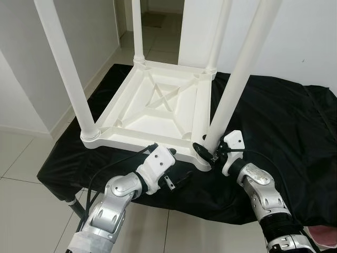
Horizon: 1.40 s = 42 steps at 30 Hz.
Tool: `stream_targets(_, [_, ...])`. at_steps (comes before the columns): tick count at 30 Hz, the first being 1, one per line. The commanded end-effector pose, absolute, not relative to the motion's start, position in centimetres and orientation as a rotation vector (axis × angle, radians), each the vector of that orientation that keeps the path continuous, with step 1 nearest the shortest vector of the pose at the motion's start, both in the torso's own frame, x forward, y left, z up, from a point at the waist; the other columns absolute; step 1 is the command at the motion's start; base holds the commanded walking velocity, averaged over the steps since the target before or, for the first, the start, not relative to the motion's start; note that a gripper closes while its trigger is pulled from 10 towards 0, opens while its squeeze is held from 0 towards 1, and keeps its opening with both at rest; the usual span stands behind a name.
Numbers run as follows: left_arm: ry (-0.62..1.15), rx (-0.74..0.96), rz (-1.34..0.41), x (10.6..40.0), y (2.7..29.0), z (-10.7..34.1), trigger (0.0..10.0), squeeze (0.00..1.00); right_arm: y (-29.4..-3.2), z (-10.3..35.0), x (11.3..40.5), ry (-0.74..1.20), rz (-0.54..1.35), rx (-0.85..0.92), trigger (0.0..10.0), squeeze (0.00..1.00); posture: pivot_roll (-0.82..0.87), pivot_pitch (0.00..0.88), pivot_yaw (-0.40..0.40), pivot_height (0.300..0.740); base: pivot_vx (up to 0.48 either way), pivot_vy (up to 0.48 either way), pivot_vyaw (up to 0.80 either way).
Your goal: Building children table
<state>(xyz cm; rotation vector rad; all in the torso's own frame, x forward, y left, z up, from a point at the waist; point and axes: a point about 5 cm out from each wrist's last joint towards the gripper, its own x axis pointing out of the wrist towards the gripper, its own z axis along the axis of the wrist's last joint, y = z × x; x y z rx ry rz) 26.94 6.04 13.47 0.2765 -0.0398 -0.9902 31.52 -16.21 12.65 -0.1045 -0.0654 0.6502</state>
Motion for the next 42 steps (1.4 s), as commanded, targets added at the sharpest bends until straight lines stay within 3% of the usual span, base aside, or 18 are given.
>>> stream_targets(1, [-0.036,0.274,-0.914,27.2,6.4,13.3,10.0,0.0,-15.9,11.8,31.2,-0.025,0.701,-0.092,0.0,0.0,0.01,0.003,-0.016,0.74,0.0,0.0,0.0])
stream_targets(2, [-0.036,0.274,-0.914,27.2,6.4,13.3,10.0,0.0,-15.9,11.8,31.2,-0.025,0.701,-0.092,0.0,0.0,0.01,0.003,-0.016,0.74,0.0,0.0,0.0])
stream_targets(4, [-0.033,0.274,-0.915,27.1,6.4,13.2,10.0,0.0,-16.2,11.7,31.1,-0.017,0.684,-0.082,10.0,0.0,0.0,0.004,-0.013,0.74,0.0,0.0,0.0])
stream_targets(23, [-0.03,0.268,-0.927,27.0,6.2,13.1,10.0,0.0,-15.0,11.5,30.8,0.0,0.391,-0.126,10.0,0.0,-0.02,0.01,-0.008,0.74,0.0,0.0,0.0])
stream_targets(26, [-0.027,0.268,-0.929,27.0,6.1,13.0,10.0,0.0,-14.9,11.2,30.6,0.024,0.236,-0.09,10.0,0.0,-0.02,0.01,-0.008,0.74,0.0,0.0,0.0])
stream_targets(28, [-0.027,0.268,-0.929,27.0,6.1,13.0,10.0,0.0,-14.9,11.2,30.6,0.024,0.236,-0.09,10.0,0.0,-0.02,0.01,-0.008,0.74,0.0,0.0,0.0])
stream_targets(33, [-0.026,0.265,-0.931,27.0,6.1,13.0,10.0,0.0,-13.3,10.4,29.3,0.032,-0.028,-0.032,10.0,0.0,-0.02,0.01,-0.008,0.74,0.0,0.0,0.0])
stream_targets(42, [-0.027,0.267,-0.931,27.0,6.0,13.0,10.0,0.0,-12.0,11.2,29.8,0.009,-0.129,-0.005,10.0,0.0,-0.01,0.008,-0.013,0.74,0.0,0.0,0.0])
